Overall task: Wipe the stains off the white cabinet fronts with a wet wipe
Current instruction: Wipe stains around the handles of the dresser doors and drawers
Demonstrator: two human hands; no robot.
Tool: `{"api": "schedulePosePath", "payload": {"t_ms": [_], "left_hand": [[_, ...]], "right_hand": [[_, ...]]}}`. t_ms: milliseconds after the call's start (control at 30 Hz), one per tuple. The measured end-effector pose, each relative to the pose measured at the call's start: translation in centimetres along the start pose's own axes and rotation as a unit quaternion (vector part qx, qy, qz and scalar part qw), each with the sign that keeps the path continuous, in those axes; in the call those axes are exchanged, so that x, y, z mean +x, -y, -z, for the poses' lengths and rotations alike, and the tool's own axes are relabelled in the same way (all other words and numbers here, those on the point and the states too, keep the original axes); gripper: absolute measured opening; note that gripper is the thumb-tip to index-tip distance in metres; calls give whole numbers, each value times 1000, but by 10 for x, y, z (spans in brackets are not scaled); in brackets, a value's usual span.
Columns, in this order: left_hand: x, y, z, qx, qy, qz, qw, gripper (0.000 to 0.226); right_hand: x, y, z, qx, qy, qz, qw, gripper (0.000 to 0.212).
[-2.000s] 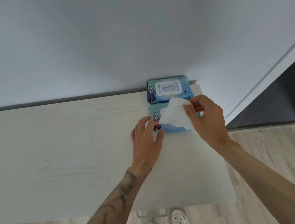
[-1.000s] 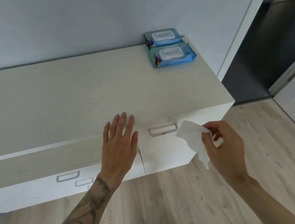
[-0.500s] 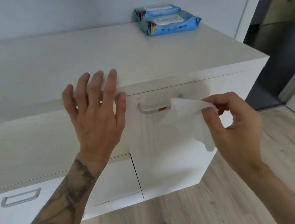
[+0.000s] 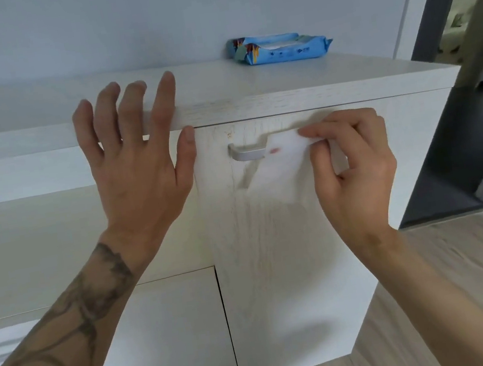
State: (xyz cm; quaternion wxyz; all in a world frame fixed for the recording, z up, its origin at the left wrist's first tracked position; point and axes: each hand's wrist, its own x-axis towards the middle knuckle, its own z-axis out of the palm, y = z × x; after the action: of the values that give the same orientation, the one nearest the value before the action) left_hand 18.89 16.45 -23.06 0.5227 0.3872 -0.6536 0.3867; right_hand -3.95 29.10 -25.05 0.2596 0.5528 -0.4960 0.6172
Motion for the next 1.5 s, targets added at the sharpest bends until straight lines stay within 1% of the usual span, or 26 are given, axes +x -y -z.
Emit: {"api": "schedulePosePath", "payload": {"t_ms": [167,367,533,633,700,767,867,967,1033,1167,1267,1333,1433,1500], "left_hand": [[1,0,-1,-10,-6,6,1000,52],[-1,0,-4,-5,-12,8,1000,52],[0,-1,-8,-1,-21,6,1000,52],[0,-2,-7,-2,-27,9,1000,51],[0,-2,-6,-5,-25,12,1000,51],[0,-1,-5,-4,-20,12,1000,51],[0,-3,-4,-7,-20,15,1000,50],[-1,-5,-5,-8,-25,18,999,49],[0,-5,-6,-8,-28,16,999,49],[1,-4,-9,-7,-32,12,999,49],[0,-3,-11,-5,-33,14,999,48],[0,-4,-12,-5,-36,15,999,47],[0,-4,-13,-4,-40,11,999,46],[1,-3,-13,-5,-41,12,999,45]], "right_hand": [[3,-6,2,-12,14,75,997,9],[11,-9,1,35,48,79,995,7],[14,-10,-1,54,65,109,990,5],[12,-15,6,52,45,91,993,6],[8,-6,-3,60,35,79,994,7],[6,5,-14,72,41,81,993,6],[9,-1,-9,60,50,95,992,7],[7,-9,-1,41,25,70,996,7],[3,0,-10,47,18,60,997,8],[6,3,-15,52,34,97,993,10],[5,-7,-7,39,20,77,996,9],[1,0,-14,49,18,58,997,9],[1,14,-25,68,42,77,994,12],[5,7,-18,57,44,83,994,11]]}}
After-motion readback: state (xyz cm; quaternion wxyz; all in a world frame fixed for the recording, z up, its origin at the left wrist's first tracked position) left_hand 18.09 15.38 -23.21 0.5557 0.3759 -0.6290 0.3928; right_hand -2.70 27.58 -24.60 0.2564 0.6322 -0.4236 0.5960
